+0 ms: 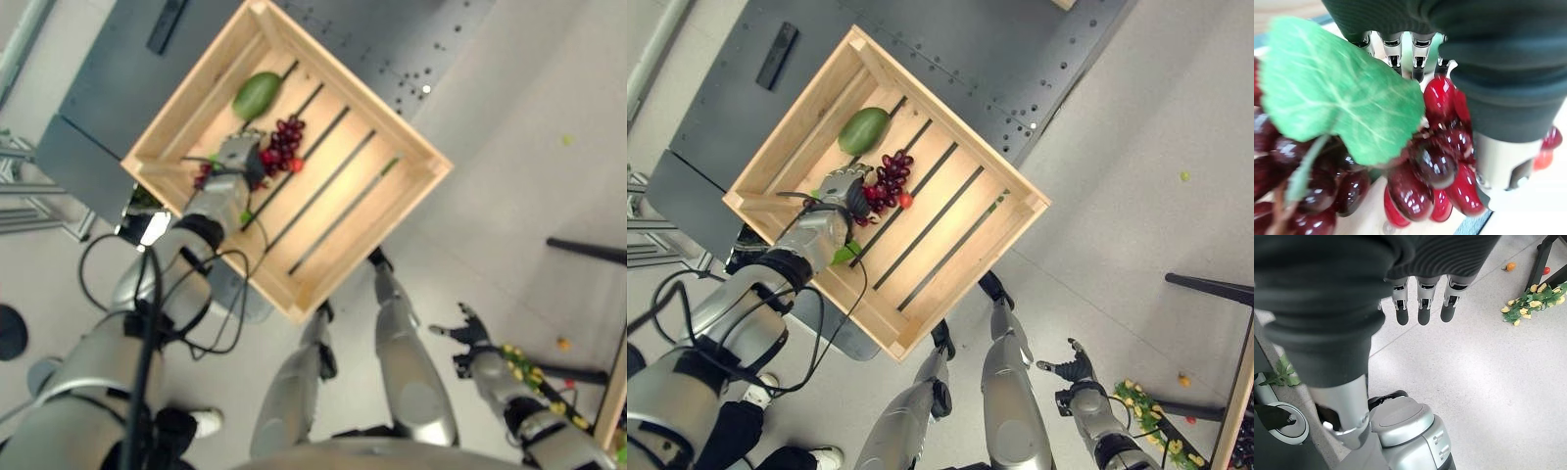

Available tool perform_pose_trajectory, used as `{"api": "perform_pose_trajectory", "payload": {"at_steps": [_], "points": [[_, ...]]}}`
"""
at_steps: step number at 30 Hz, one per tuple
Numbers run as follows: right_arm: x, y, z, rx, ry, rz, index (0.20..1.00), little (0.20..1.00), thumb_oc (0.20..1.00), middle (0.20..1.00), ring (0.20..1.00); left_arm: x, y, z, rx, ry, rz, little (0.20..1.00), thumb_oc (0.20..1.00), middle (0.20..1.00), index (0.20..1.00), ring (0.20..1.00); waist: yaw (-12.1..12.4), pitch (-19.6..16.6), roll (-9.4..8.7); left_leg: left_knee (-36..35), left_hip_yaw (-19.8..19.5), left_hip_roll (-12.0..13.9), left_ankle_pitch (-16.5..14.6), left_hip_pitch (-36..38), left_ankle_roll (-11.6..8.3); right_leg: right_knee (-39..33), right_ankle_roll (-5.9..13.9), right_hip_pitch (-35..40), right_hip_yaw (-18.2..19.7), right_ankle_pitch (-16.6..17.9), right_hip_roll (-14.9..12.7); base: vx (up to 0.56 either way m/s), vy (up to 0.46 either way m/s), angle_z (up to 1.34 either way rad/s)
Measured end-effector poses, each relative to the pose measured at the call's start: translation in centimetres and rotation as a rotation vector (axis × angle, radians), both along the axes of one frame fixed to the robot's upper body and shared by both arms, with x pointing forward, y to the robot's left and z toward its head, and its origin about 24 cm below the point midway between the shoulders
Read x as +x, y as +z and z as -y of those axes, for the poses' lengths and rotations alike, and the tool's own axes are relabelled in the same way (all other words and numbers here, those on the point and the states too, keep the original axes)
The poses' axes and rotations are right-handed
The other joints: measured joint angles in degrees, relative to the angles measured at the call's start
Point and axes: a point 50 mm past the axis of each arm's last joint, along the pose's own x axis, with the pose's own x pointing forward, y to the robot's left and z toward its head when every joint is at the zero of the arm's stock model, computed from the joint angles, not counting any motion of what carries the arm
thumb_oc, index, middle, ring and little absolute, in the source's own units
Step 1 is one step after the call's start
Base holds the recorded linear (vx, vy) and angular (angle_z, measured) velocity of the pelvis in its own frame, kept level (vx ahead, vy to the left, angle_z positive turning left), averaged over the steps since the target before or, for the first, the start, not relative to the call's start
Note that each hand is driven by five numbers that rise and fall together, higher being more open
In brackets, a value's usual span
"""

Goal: Pick up the fruits from the basket on one side to the basket on the other side

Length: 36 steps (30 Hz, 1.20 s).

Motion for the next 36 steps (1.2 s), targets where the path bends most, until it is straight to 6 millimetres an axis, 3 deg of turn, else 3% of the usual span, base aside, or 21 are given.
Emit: {"api": "perform_pose_trajectory", "payload": {"at_steps": [18, 19, 23, 30, 36], "points": [[1.4, 1.5, -0.4, -0.015, 0.005, 0.102, 1.000, 1.000, 1.000, 1.000, 1.000, -0.3, -0.5, -0.9, 0.147, 0.043, 0.062, 1.000, 1.000, 1.000, 1.000, 1.000, 0.1, 0.0, -0.02, 0.0, 1.7, -0.4, 0.2, -2.6, 0.31, 0.1, 0.43, -3.4, 1.5, 1.1, 0.2, 0.00, -0.003, -0.04], [1.4, 1.5, -0.4, -0.015, 0.007, 0.107, 1.000, 1.000, 1.000, 1.000, 1.000, -0.3, -0.3, -0.8, 0.148, 0.043, 0.068, 0.887, 0.887, 0.887, 0.887, 0.887, 0.1, 0.0, -0.02, 0.0, 1.8, -0.4, 0.2, -2.6, 0.31, 0.1, 0.46, -3.5, 1.5, 1.1, 0.2, 0.00, 0.000, 0.00], [1.9, 2.1, -0.5, -0.022, 0.012, 0.139, 1.000, 1.000, 1.000, 1.000, 1.000, -0.2, 0.2, -0.9, 0.162, 0.054, 0.114, 0.200, 0.200, 0.200, 0.200, 0.200, 0.6, 0.0, -0.12, 0.0, 1.8, -0.5, 0.3, -3.6, 0.26, 0.0, 0.77, -4.7, 1.5, 1.2, 0.2, 0.00, 0.000, 0.00], [2.1, 2.5, -0.4, -0.028, 0.013, 0.160, 1.000, 1.000, 1.000, 1.000, 1.000, 0.1, 2.2, -1.0, 0.117, 0.097, 0.195, 0.200, 0.200, 0.200, 0.200, 0.200, 0.4, -0.1, -0.50, 0.0, 2.0, -0.5, 0.3, -5.1, 0.28, 0.0, 0.80, -6.4, 1.5, 1.6, 0.2, -0.01, -0.009, -0.02], [2.2, 2.7, -0.1, -0.034, 0.003, 0.171, 1.000, 1.000, 1.000, 1.000, 1.000, 0.1, 2.8, -0.9, 0.060, 0.102, 0.222, 0.200, 0.200, 0.200, 0.200, 0.200, 0.4, 0.0, -0.65, 0.0, 2.0, -0.5, 0.3, -5.3, 0.31, 0.0, 0.42, -6.6, 1.5, 1.9, 0.3, 0.00, 0.000, 0.00]]}}
